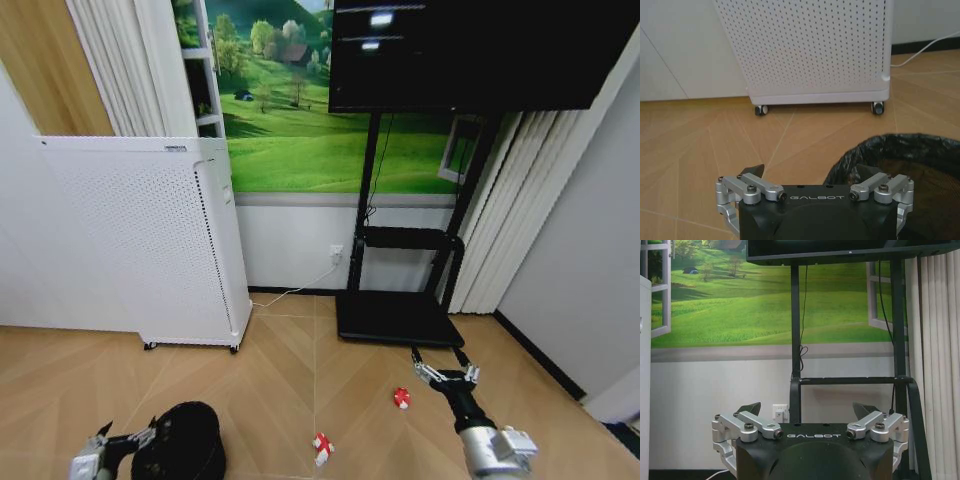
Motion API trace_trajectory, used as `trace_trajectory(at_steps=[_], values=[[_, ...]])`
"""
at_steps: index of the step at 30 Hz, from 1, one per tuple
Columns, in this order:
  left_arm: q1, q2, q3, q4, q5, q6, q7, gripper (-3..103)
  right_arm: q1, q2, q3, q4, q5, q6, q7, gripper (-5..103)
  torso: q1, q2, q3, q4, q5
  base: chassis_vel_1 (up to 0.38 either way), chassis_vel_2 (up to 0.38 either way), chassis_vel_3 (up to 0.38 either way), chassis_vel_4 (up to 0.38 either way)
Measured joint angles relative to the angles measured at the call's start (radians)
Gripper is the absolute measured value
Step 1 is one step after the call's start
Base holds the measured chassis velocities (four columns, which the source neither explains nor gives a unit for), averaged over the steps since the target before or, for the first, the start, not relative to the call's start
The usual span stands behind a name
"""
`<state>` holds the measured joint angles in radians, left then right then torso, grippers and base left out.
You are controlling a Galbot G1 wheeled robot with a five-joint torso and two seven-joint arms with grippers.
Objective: Pick up the trash bin and place the garbage on the floor into it.
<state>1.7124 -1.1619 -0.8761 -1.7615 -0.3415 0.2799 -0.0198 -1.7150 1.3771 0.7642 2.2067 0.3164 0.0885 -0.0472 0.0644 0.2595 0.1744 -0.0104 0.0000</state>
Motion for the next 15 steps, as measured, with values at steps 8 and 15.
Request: trace_trajectory(at_steps=[8,15], values=[[-0.041,-0.004,0.037,0.066,0.008,-0.001,0.053,100,0.007,-0.001,-0.002,-0.003,0.000,-0.003,0.000,100,0.000,0.000,0.000,-0.0002,0.0000,0.000,0.000,0.000,0.000],[-0.044,-0.005,0.047,0.087,0.007,0.016,0.080,103,0.013,0.002,-0.002,-0.009,-0.001,-0.005,0.000,100,0.000,0.000,0.000,-0.0001,0.0000,0.000,0.000,0.000,0.000]])
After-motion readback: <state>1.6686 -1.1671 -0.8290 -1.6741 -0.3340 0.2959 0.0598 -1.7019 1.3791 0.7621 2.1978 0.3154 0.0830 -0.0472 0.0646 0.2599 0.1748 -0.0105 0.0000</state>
